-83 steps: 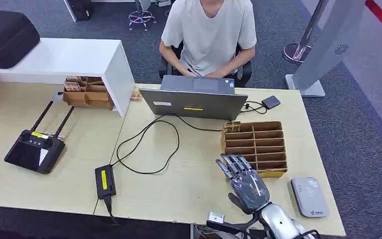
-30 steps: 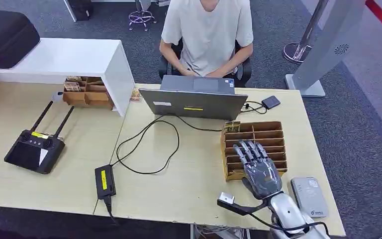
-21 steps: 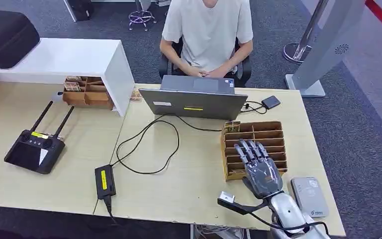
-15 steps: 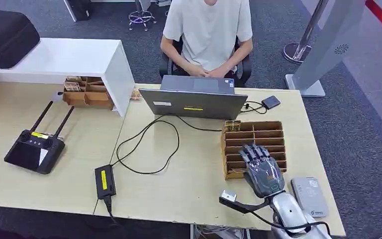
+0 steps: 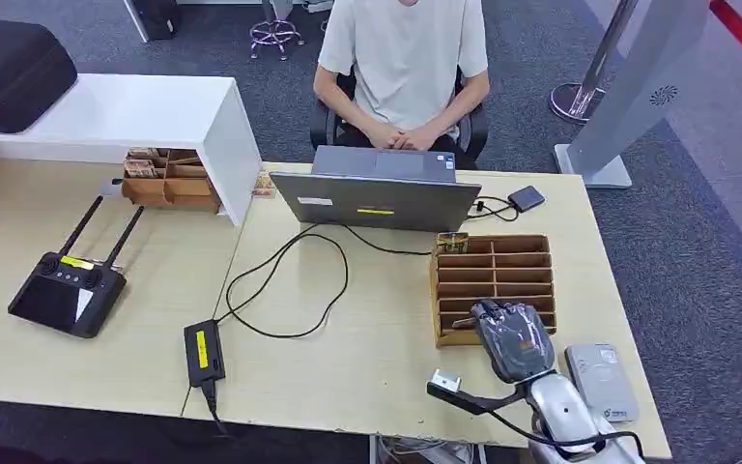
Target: Pass the card to the sensor for recognition and then transmit it.
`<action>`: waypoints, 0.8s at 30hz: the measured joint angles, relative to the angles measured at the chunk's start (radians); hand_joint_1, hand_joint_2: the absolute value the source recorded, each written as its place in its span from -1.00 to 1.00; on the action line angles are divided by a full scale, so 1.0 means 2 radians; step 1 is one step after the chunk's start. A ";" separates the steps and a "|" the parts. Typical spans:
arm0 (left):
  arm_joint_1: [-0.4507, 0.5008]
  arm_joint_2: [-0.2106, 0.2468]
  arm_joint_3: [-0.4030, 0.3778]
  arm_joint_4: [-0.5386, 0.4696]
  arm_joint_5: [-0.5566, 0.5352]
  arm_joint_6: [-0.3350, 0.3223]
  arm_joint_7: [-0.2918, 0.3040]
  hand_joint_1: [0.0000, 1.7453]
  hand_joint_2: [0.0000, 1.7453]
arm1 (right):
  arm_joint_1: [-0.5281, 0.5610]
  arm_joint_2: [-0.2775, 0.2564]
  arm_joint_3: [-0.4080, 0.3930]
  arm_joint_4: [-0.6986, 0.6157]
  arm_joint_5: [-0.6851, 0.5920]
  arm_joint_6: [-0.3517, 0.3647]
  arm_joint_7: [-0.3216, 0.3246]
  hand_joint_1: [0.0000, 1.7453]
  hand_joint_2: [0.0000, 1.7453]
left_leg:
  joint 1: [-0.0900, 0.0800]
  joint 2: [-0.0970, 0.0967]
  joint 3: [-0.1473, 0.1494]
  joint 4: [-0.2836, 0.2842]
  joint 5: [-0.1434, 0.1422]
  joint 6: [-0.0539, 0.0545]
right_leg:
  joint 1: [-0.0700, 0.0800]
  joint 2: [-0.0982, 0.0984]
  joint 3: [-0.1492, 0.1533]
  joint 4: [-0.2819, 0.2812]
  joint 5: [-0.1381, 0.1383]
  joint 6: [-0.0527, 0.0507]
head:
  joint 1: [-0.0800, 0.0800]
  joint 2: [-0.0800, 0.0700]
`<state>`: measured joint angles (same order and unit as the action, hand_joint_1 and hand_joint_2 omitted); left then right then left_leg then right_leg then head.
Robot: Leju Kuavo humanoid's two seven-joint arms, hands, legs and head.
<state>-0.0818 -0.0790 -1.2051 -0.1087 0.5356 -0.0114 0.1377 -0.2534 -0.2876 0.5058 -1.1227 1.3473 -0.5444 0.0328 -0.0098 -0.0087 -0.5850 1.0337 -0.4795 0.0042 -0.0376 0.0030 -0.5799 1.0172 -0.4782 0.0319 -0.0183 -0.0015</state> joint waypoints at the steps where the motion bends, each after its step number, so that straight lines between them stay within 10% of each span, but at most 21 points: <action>1: 0.000 0.000 -0.002 0.000 0.000 0.000 0.000 -1.00 1.00 | 0.001 0.000 -0.001 -0.001 0.001 0.000 0.000 1.00 1.00 | 0.000 0.000 0.000 0.000 0.000 0.000 | 0.000 0.000 0.000 0.000 0.000 0.000 | 0.000 0.000; 24: -0.001 0.000 -0.013 0.000 -0.001 0.004 -0.003 -1.00 1.00 | 0.007 0.000 -0.007 -0.003 0.003 0.000 -0.001 1.00 1.00 | 0.000 0.000 0.000 0.000 0.000 0.000 | 0.000 0.000 0.000 0.000 0.000 0.000 | 0.000 0.000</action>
<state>-0.0841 -0.0790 -1.2306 -0.1087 0.5341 -0.0031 0.1320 -0.2402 -0.2880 0.4917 -1.1296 1.3527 -0.5440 0.0317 -0.0097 -0.0087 -0.5850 1.0337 -0.4795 0.0042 -0.0375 0.0031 -0.5799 1.0171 -0.4782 0.0319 -0.0183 -0.0015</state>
